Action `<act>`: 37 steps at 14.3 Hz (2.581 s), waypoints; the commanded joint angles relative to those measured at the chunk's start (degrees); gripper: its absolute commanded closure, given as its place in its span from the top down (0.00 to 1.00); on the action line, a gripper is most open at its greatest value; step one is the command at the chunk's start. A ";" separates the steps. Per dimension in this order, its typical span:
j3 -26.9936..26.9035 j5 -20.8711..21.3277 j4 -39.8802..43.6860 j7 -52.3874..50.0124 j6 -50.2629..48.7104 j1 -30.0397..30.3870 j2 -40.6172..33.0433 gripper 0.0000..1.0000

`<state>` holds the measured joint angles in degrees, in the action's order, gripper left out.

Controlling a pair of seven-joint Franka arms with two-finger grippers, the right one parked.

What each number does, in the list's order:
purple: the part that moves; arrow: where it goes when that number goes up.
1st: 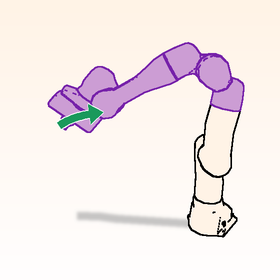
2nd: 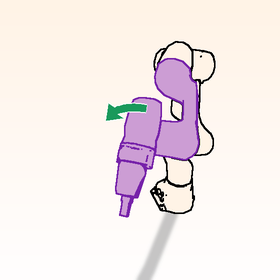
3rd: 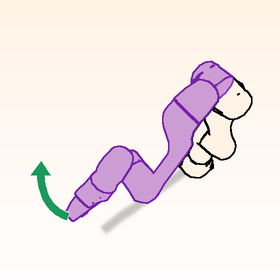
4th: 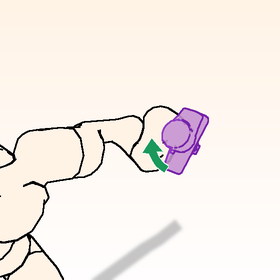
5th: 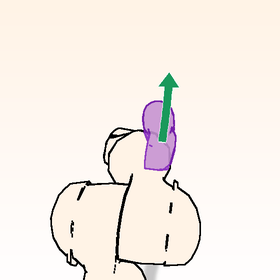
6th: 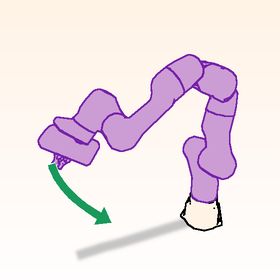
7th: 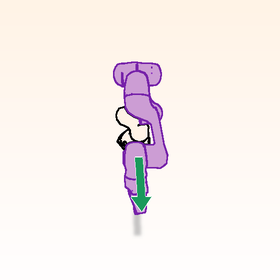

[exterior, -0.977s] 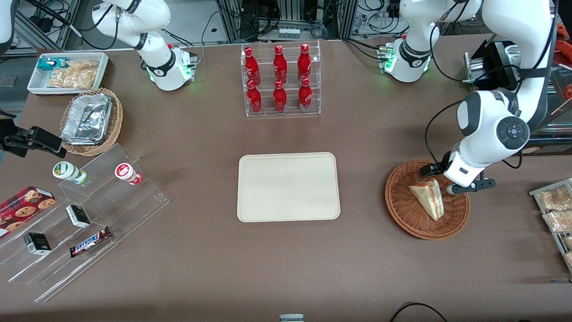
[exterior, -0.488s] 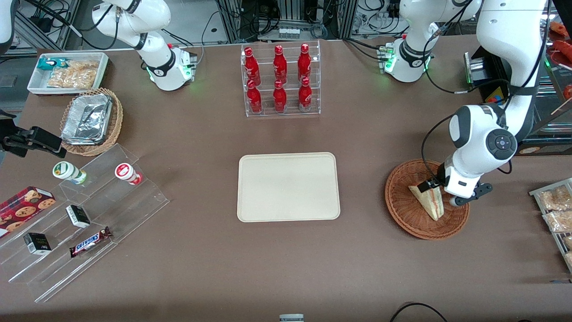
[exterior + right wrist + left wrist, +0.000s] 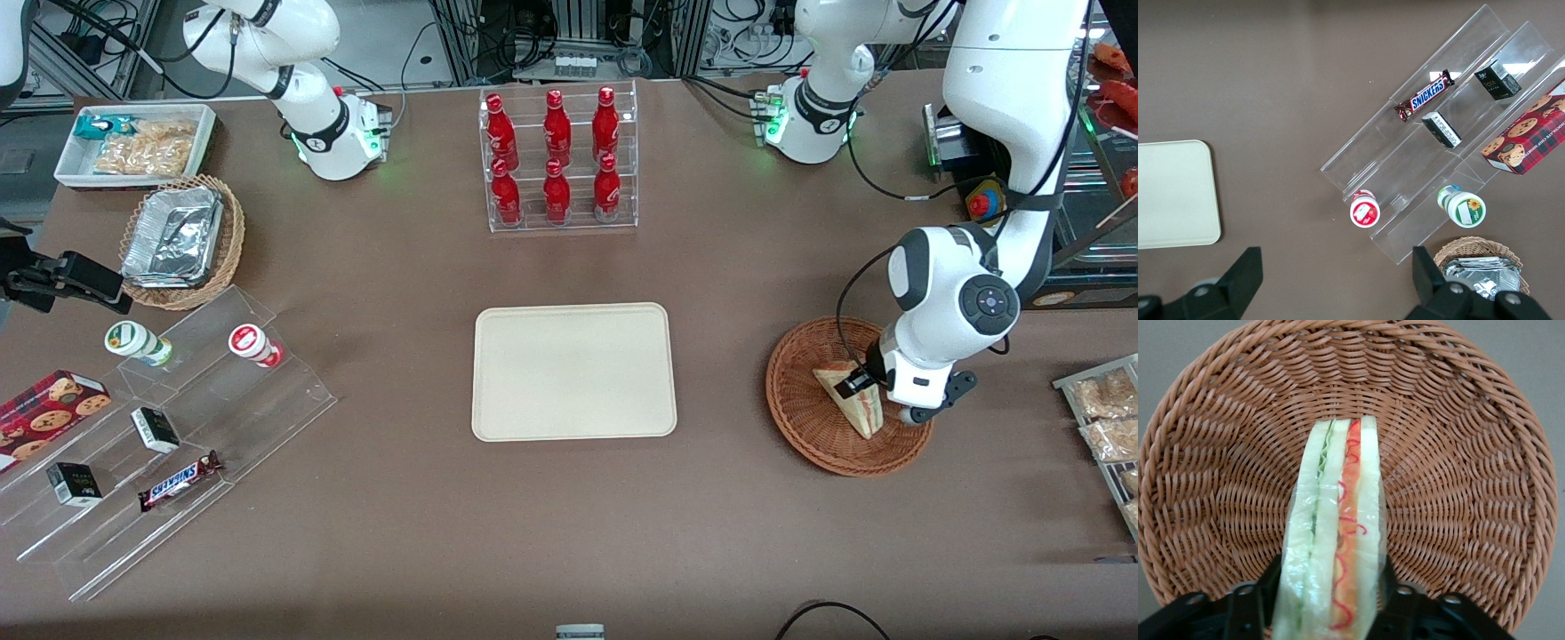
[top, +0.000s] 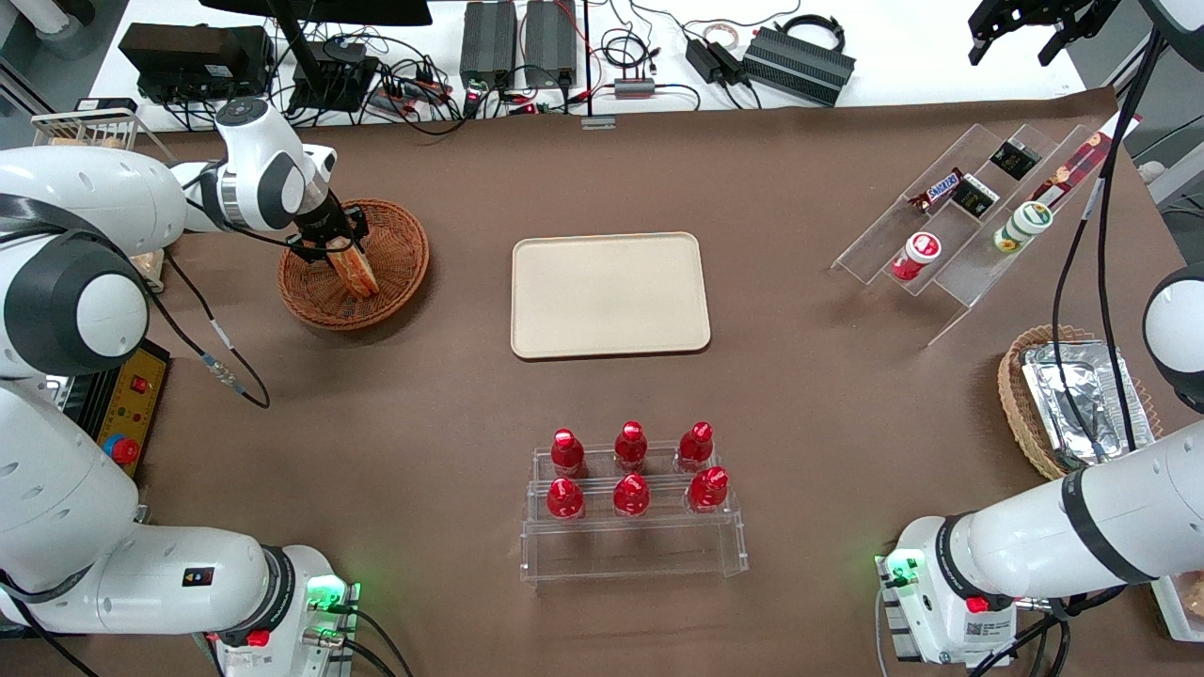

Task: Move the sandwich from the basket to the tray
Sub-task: 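Lower the left gripper and close it on the wrapped sandwich, then lift the sandwich and carry it with the left gripper over the beige tray, then lower the sandwich onto the tray and open the left gripper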

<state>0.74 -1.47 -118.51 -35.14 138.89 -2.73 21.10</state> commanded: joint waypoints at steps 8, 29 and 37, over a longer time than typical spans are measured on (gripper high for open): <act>2.42 0.15 18.46 18.89 -28.03 -7.09 1.48 0.13; 8.04 -0.20 44.15 -7.66 -20.68 -33.57 25.22 0.12; 7.96 -0.11 43.62 -11.27 -18.57 -34.45 26.80 0.65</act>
<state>9.19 -1.51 -76.21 -45.79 119.62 -36.63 46.82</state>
